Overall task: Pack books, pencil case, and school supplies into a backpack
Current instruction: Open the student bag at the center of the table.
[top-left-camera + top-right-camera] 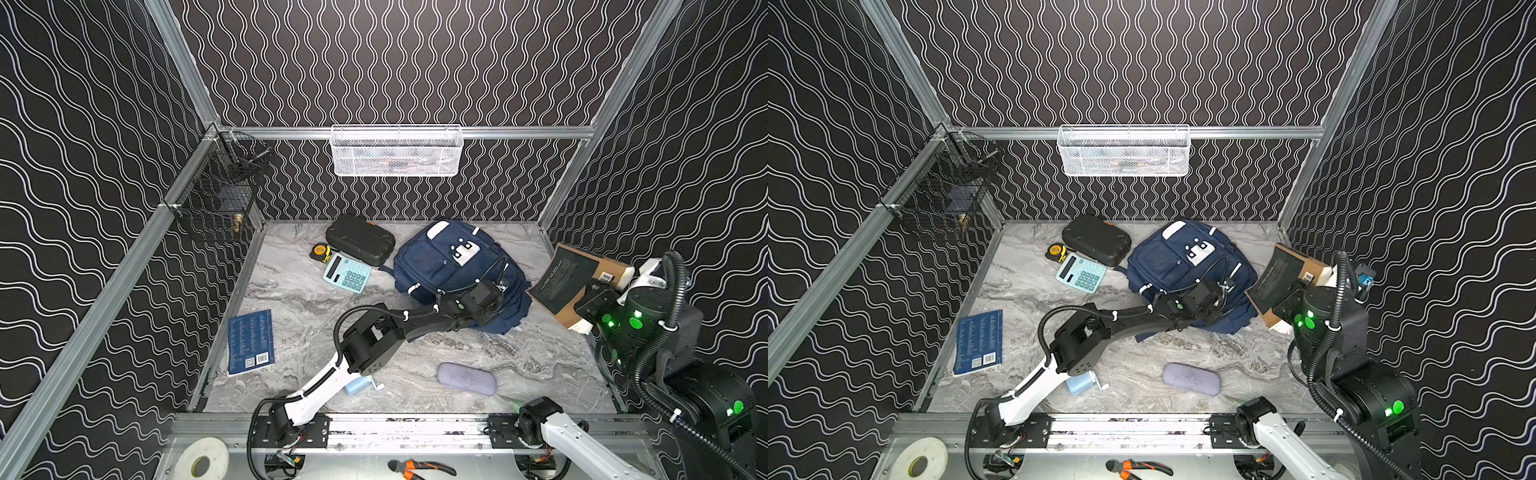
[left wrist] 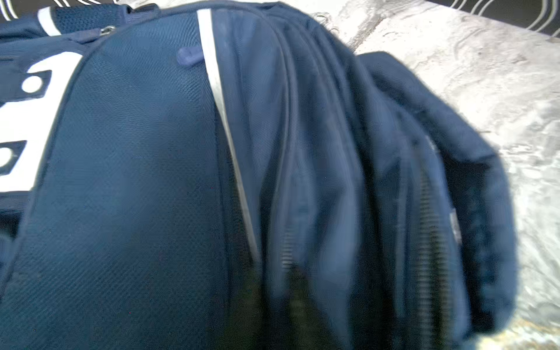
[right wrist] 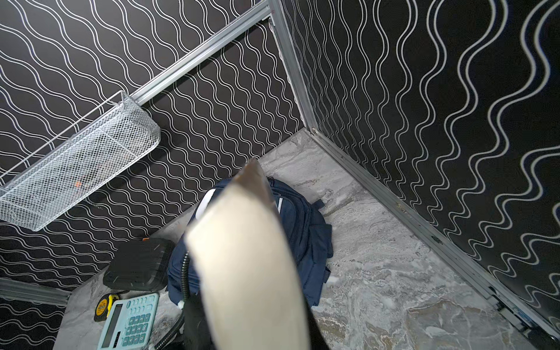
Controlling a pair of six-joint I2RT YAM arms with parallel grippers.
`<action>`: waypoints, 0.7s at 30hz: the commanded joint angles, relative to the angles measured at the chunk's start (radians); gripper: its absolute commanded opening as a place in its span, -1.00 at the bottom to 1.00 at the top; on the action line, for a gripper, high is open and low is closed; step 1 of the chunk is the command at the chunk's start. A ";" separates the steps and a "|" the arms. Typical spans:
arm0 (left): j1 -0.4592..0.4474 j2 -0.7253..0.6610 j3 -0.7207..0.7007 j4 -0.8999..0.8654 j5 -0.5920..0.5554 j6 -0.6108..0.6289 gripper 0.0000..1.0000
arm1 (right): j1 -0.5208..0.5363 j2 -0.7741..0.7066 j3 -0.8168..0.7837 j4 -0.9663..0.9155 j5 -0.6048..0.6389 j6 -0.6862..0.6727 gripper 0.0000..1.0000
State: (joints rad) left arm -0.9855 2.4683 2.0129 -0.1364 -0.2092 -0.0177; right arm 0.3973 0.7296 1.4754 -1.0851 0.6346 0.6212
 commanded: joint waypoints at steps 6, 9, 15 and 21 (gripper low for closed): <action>0.014 -0.168 -0.066 0.057 -0.030 0.000 -1.00 | 0.000 -0.009 -0.033 0.053 0.031 0.057 -1.00; 0.026 -0.240 -0.084 0.077 -0.035 -0.009 -1.00 | 0.000 -0.002 -0.047 0.054 0.030 0.085 -1.00; 0.068 -0.371 -0.129 0.135 0.015 -0.060 -1.00 | 0.000 0.021 -0.066 0.075 0.032 0.152 -1.00; 0.122 -0.461 -0.155 0.170 0.145 -0.118 -1.00 | 0.000 0.035 -0.140 0.151 0.035 0.212 -1.00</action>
State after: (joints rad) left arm -0.8757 2.0392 1.8595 -0.1093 -0.1425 -0.0921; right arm 0.3973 0.7589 1.3598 -1.0370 0.6445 0.7719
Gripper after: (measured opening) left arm 0.091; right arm 0.163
